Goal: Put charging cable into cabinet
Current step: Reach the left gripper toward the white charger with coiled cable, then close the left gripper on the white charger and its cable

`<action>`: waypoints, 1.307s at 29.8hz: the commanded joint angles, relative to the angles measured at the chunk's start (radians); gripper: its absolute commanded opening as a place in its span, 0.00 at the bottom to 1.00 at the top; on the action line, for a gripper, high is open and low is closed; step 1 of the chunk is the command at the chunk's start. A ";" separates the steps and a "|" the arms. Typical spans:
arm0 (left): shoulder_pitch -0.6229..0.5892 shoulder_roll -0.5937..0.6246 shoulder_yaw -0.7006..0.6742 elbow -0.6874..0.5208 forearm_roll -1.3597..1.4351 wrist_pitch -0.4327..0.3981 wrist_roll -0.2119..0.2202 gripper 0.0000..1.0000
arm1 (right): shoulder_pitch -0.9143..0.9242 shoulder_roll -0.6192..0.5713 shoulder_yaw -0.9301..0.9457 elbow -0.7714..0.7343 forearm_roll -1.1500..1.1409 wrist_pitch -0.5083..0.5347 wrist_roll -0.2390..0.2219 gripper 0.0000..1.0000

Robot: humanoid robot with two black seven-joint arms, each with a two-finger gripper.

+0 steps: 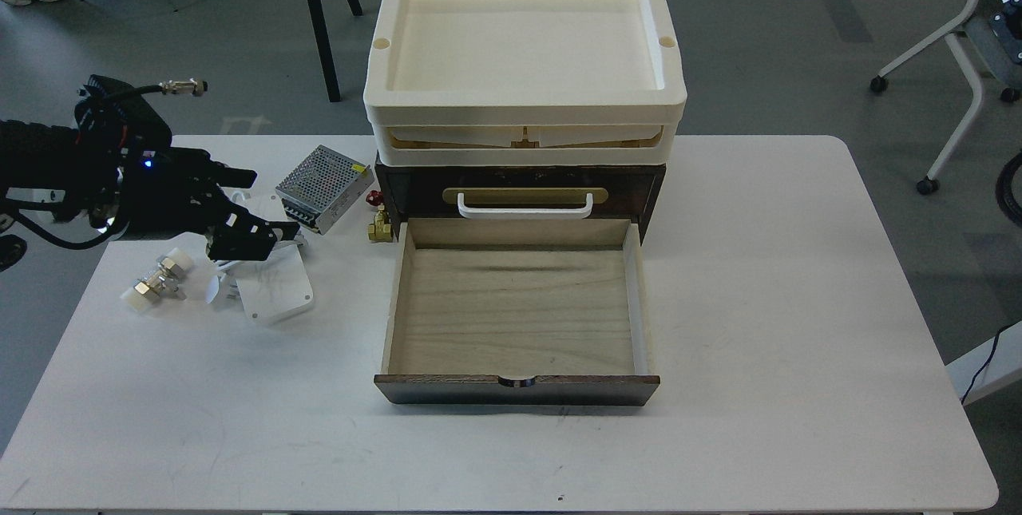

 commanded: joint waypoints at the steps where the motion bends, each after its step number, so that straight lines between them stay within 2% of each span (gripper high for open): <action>1: 0.001 -0.130 0.051 0.197 0.061 0.064 0.000 0.98 | -0.009 -0.015 0.001 0.002 0.002 0.000 0.000 1.00; 5: -0.002 -0.176 0.102 0.286 0.061 0.085 0.000 0.97 | -0.009 -0.017 0.002 0.002 0.002 0.000 0.000 1.00; 9: -0.002 -0.227 0.159 0.372 0.061 0.090 0.000 0.92 | -0.009 -0.019 0.004 0.002 0.002 0.000 0.000 1.00; 13: 0.000 -0.273 0.177 0.449 0.057 0.140 0.000 0.90 | -0.010 -0.019 0.004 0.002 0.002 0.000 0.000 1.00; 19: 0.000 -0.308 0.248 0.509 0.052 0.151 0.000 0.75 | -0.010 -0.019 0.006 0.000 0.002 0.000 0.000 1.00; 25: 0.001 -0.362 0.295 0.622 0.046 0.193 0.000 0.70 | -0.014 -0.019 0.004 -0.003 0.002 0.000 0.002 1.00; 28: 0.001 -0.368 0.301 0.630 0.046 0.203 0.000 0.66 | -0.020 -0.019 0.004 -0.003 0.002 0.000 0.002 1.00; 30: 0.003 -0.370 0.303 0.630 0.048 0.203 0.000 0.58 | -0.023 -0.019 0.006 -0.003 0.002 0.000 0.002 1.00; 35: 0.004 -0.370 0.329 0.630 0.046 0.202 0.000 0.57 | -0.027 -0.019 0.006 -0.003 0.002 0.000 0.003 1.00; 39: 0.003 -0.370 0.329 0.629 0.046 0.208 0.000 0.48 | -0.033 -0.023 0.006 -0.004 0.002 0.000 0.005 1.00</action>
